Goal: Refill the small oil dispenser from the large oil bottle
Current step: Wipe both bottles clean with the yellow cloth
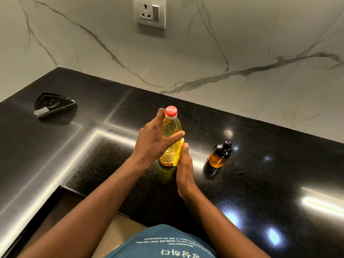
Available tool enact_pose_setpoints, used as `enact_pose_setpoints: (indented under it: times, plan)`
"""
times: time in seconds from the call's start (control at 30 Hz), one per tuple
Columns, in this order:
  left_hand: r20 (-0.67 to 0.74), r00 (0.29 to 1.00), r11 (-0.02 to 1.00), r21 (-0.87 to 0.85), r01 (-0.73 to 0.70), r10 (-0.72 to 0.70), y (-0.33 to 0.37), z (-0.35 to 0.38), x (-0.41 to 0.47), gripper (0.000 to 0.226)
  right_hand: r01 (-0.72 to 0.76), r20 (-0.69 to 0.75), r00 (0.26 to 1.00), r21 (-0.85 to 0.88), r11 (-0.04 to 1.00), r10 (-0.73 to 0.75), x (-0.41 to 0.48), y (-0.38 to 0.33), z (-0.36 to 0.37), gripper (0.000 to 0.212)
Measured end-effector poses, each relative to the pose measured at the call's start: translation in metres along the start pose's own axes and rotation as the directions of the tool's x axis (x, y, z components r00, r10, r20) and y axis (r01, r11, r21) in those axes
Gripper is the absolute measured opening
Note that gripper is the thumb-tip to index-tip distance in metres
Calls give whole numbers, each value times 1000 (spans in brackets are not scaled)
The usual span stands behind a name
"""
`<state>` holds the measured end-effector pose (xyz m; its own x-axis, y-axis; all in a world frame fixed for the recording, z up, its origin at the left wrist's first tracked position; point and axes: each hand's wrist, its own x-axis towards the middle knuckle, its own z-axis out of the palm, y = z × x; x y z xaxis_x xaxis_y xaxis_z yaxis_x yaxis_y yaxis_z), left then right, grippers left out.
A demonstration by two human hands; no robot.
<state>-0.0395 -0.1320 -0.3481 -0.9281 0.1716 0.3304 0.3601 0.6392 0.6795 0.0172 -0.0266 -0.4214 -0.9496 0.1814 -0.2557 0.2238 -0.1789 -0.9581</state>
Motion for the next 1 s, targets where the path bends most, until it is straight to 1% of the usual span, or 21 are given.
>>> enact_pose_setpoints:
  times: [0.13,0.2,0.33,0.47,0.53,0.6,0.67,0.77,0.83,0.9,0.93,1.0]
  plan:
    - [-2,1000,1000,-1,5,-5,-1,0,1,68,64,23,998,88,994,-66,0,-15,4,88]
    - [4,1000,1000,1,1,-1,0,0,1,67,70,18,997,88,994,-72,7,-24,4,93]
    - [-3,1000,1000,12,-18,18,-1,1,1,69,44,38,998,43,998,-45,23,-23,-1,84]
    - [-14,1000,999,27,-28,28,0,3,-1,70,-66,25,998,62,996,65,20,-4,-2,82]
    - [-15,999,999,27,-32,33,0,3,-1,70,-68,-12,998,78,995,69,6,-5,0,68]
    - [-21,999,1000,17,-26,26,0,2,-1,68,-55,-11,998,150,987,58,-9,-9,4,50]
    - [-22,1000,1000,10,-15,15,-1,1,-1,66,-1,-9,1000,229,973,4,-21,-17,9,46]
    - [-15,1000,1000,9,-8,9,0,1,-1,63,79,-19,997,264,961,-77,-21,-31,14,52]
    - [-18,1000,1000,9,-4,4,1,0,0,63,109,-15,994,244,964,-108,-8,-31,14,66]
    - [-18,1000,1000,13,-11,11,3,-1,-1,63,112,-12,994,157,981,-112,-1,-31,17,85]
    - [-22,1000,1000,14,-18,18,3,0,-1,63,95,-6,995,130,987,-95,-1,-28,19,90]
    - [-31,999,1000,17,-25,26,3,1,-3,62,55,-6,998,85,995,-55,-3,-16,21,92]
